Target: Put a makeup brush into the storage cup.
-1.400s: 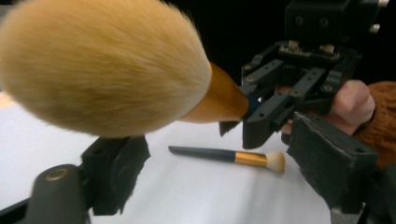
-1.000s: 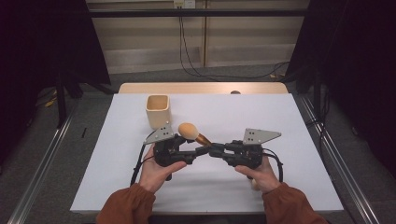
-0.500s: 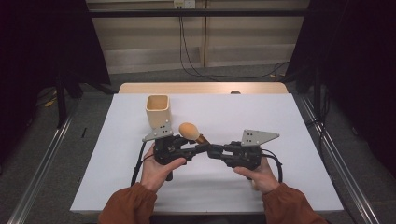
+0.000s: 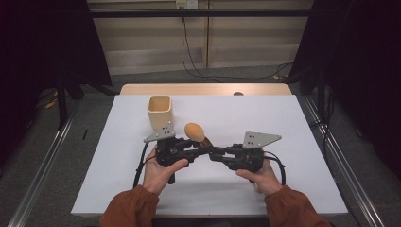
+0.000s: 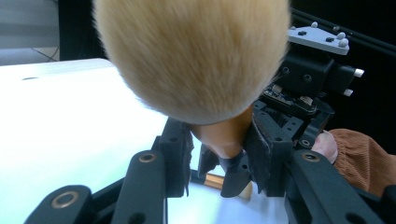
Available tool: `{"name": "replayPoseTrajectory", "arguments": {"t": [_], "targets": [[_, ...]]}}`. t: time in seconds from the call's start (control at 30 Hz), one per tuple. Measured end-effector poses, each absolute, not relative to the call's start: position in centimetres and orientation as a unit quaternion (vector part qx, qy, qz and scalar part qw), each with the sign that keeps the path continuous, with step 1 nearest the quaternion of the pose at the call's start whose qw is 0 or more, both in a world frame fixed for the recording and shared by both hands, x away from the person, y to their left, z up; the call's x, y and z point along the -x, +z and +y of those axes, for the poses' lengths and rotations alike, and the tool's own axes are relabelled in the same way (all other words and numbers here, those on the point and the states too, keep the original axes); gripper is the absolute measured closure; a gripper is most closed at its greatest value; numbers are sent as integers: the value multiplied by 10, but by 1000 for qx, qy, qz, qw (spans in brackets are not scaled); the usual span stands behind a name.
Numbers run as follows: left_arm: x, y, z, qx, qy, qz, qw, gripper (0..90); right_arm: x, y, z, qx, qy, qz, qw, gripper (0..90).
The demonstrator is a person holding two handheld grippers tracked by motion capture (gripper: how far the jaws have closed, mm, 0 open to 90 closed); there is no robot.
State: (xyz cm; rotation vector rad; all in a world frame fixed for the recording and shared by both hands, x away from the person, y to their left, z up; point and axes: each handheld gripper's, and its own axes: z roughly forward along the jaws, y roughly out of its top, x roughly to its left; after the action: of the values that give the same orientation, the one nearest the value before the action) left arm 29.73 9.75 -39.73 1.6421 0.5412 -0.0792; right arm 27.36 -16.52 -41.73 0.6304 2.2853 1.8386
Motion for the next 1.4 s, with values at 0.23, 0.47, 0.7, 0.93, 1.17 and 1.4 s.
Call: {"name": "replayPoseTrajectory", "arguments": {"t": [0.23,0.47,0.7,0.93,1.17,1.4], "targets": [[-298,-397,96,-720,-31,239,650,612,-273,-419,-163,-210,608,763,69,753],[-299,-395,93,-719,-33,243,650,612,-273,-420,-160,-207,602,768,66,752],[-298,-392,93,-725,-31,238,645,616,-273,-421,-160,-211,602,767,61,745],[-299,-389,97,-729,-19,243,640,621,-274,-418,-162,-226,602,763,62,596],[-301,-386,103,-730,-12,249,636,622,-274,-418,-163,-235,598,763,64,498],[-303,-383,113,-729,-1,255,635,622,-274,-415,-166,-246,598,760,67,349]]}}
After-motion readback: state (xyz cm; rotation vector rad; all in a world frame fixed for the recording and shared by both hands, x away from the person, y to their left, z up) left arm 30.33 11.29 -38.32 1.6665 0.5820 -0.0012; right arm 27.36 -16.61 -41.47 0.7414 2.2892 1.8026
